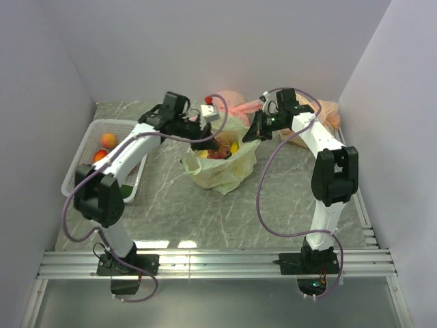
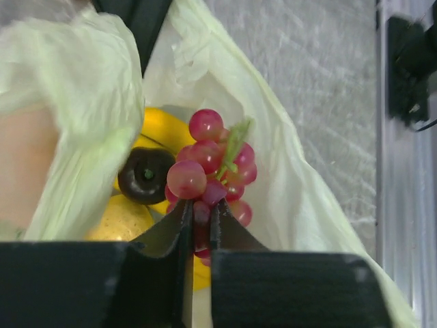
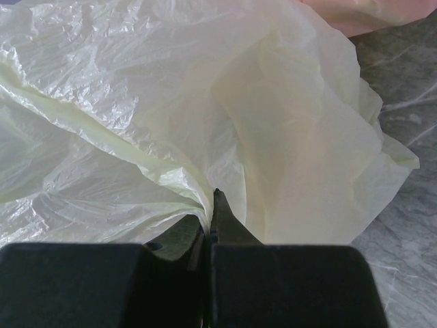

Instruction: Place the fake fruits into the plastic bag and tie a complex knot

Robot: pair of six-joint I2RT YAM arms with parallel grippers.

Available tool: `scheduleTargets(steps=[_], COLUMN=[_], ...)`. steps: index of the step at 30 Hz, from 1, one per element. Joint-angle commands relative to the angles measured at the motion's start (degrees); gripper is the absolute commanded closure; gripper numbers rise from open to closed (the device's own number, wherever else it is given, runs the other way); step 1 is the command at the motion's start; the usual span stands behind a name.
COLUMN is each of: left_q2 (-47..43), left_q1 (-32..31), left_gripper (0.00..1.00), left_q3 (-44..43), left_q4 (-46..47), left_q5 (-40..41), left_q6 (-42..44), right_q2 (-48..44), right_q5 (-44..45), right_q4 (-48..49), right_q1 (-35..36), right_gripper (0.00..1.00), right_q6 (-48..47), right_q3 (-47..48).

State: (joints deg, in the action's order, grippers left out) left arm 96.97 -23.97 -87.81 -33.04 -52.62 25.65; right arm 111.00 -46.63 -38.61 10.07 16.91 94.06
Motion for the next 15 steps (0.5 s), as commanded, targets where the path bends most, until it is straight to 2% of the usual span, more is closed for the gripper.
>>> scheduleTargets(steps=[1,2,3,4,5,6,10,15], left_q2=[5.1,7.5,8.1,8.1,6.8,5.6,-0.6,-10.1], left_q1=[-3.3,-3.8,-3.7,-3.5,-2.5,-1.7,1.3,11.6], left_gripper=[0.86,0.77,0.53,0.44,0.12,0.01,0.01,0.01], left_q3=[-6.4,-7.7,-9.9,-10.2,-9.2,-8.5,-6.6,-4.1], left_q4=[-4.7,-4.8,-4.5,-1.3,0.3,1.9,3.0,1.3], left_q5=[5.4,7.4,8.2,9.1,8.6,7.6,4.9,4.6], left_q6=[4.9,3.4,-0.9,-3.7,-7.3,-8.2,-9.3,-17.4], right_q2=[-0.8,-0.7,-0.6,-0.7,-0.7,-0.7,-0.1,0.1], right_q5=[-2.2,-2.1,-2.1,-2.1,-1.7,-1.6,-1.0,0.4], right_q4=[0.5,0.1,0.1,-0.1,-0.5,-0.7,-2.0,-2.7], right_q1=[-0.9,-1.0,-1.0,-1.2,-1.2,-1.1,-1.2,-1.3], right_gripper=[1.0,1.0,1.0,1.0,1.0,1.0,1.0,1.0], right_q6=[0.1,-0.4,-0.6,-1.0,-1.7,-2.0,-3.5,-5.9], right_q3=[1.2,1.6,1.6,1.7,1.5,1.3,1.9,2.8])
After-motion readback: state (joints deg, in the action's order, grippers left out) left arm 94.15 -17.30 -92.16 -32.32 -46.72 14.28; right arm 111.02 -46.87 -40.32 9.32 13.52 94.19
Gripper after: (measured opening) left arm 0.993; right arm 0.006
